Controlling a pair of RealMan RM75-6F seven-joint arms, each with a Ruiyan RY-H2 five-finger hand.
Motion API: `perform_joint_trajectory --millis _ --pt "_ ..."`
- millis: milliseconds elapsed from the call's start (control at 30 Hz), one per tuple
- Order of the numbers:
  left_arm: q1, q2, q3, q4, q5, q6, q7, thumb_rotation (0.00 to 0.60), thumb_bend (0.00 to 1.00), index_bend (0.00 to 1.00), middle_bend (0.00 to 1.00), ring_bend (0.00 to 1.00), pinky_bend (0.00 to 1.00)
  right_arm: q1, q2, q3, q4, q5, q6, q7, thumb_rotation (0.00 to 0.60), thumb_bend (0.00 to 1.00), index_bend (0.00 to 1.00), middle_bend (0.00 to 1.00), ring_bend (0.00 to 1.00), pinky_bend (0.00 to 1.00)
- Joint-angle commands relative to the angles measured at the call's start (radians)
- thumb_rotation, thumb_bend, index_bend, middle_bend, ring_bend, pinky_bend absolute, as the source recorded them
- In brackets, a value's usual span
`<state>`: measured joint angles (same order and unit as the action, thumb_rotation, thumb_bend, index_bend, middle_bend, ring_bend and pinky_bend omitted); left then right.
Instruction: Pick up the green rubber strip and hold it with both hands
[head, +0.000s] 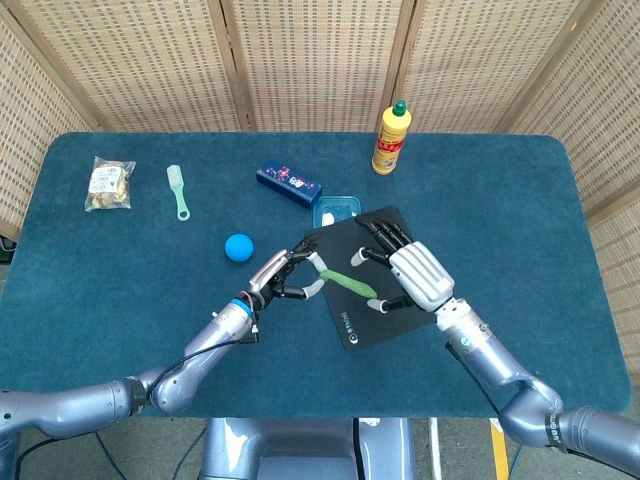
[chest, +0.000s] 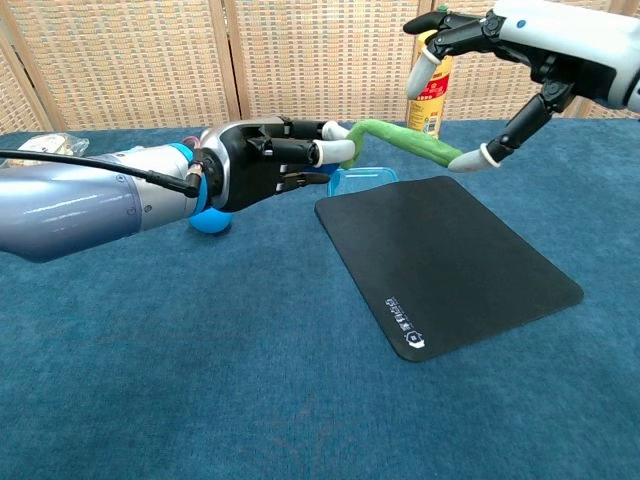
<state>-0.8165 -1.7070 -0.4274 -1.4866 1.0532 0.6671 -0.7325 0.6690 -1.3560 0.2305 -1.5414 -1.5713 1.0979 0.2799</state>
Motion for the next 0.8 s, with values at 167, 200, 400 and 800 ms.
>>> perform_joint_trajectory --millis 167,200,400,800 --pt "0.004 -0.006 -0.002 0.0 0.015 0.001 -0.011 0.6 0.42 0.75 0.0 0.0 0.0 0.006 -0.023 -0.001 0.002 0.049 -0.005 -0.06 0.6 0.07 0.42 0.09 0.0 0.0" --pt "0.004 -0.006 -0.001 0.0 0.019 0.001 -0.012 0.6 0.42 0.75 0.0 0.0 0.0 0.006 -0.024 -0.002 0.0 0.053 -0.005 -0.068 0.6 0.07 0.42 0.09 0.0 0.0" --pt "0.005 -0.007 0.001 0.0 0.029 -0.002 -0.016 0.6 0.42 0.75 0.0 0.0 0.0 0.01 -0.025 -0.001 -0.009 0.067 -0.001 -0.099 0.6 0.13 0.42 0.07 0.0 0.0" --pt "0.002 -0.02 0.009 -0.001 0.037 0.0 -0.007 0.6 0.42 0.75 0.0 0.0 0.0 0.039 -0.027 0.01 -0.032 0.113 -0.027 -0.155 0.6 0.28 0.44 0.06 0.0 0.0"
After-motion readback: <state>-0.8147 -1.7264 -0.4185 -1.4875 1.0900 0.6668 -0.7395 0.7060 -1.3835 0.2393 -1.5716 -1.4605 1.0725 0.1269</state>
